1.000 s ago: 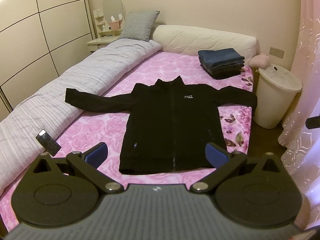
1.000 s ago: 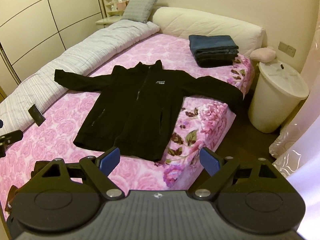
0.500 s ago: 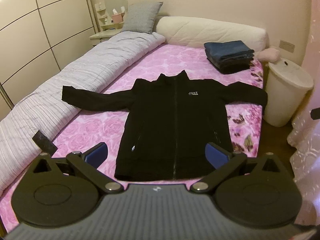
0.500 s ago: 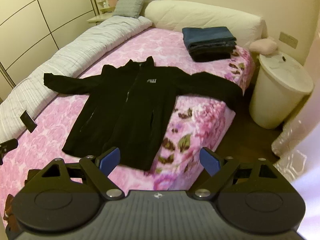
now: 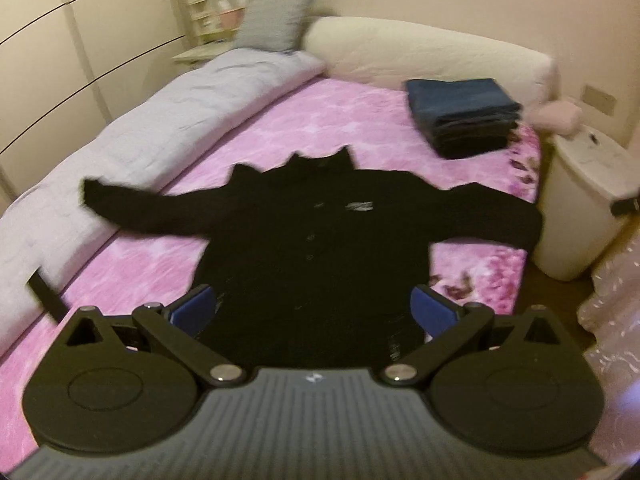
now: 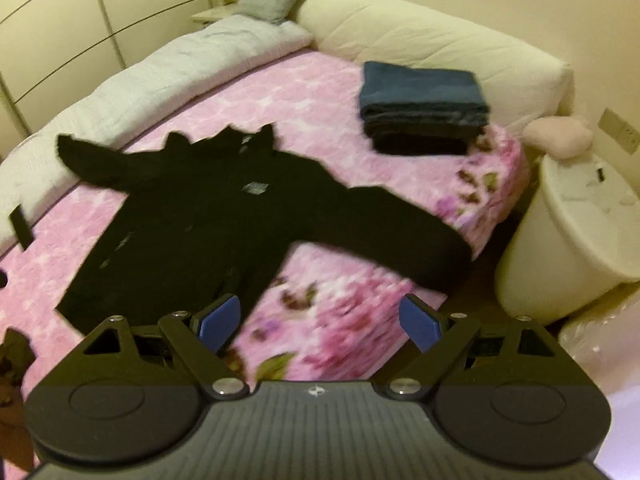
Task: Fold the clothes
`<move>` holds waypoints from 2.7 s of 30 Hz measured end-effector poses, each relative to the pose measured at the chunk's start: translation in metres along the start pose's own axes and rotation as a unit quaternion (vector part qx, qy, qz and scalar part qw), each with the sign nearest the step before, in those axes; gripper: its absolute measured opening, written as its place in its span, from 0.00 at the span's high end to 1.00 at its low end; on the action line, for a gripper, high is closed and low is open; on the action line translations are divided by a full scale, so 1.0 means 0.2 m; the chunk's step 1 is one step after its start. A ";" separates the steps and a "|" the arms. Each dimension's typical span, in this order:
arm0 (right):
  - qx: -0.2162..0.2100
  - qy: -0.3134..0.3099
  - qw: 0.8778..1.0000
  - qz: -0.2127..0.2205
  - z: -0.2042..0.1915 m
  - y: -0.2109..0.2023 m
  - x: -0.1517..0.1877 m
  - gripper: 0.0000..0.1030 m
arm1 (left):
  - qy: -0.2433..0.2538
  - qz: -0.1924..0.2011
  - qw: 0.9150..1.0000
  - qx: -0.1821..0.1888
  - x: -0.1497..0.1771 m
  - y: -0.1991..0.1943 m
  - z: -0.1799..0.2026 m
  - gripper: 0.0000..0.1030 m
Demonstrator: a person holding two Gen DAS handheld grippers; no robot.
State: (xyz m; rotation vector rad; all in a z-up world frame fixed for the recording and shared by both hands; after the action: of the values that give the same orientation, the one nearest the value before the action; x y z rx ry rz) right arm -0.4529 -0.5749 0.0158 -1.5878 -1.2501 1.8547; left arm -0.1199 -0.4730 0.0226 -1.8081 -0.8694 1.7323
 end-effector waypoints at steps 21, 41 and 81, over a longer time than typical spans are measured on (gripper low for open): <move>-0.035 -0.100 0.994 0.026 1.12 0.51 -0.22 0.14 | 0.091 0.018 0.993 0.067 -0.30 0.79 1.10 0.01; -0.282 -0.490 0.820 -0.096 1.81 2.06 0.07 0.37 | 0.023 -0.084 0.996 0.010 -0.12 1.52 2.17 0.01; -0.577 -0.139 0.662 -0.457 0.71 1.91 -1.07 0.89 | 0.013 0.087 0.991 -0.103 -0.44 1.25 1.84 0.08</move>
State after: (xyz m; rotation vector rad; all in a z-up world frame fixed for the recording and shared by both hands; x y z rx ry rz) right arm -0.4326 -0.9916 -0.1801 -0.5917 -2.9495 0.5166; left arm -0.4565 -0.7369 -0.1278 -2.0915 -0.9335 1.7760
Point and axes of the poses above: each gripper's, at about its wrist camera, not at the fingertips, and y roughly the way its jaws point, z to its right, x to its underside, the point moved 3 cm from there along y, roughly the way its jaws point, and after that the axes turned 4 degrees about -y, right-handed, at the moved point
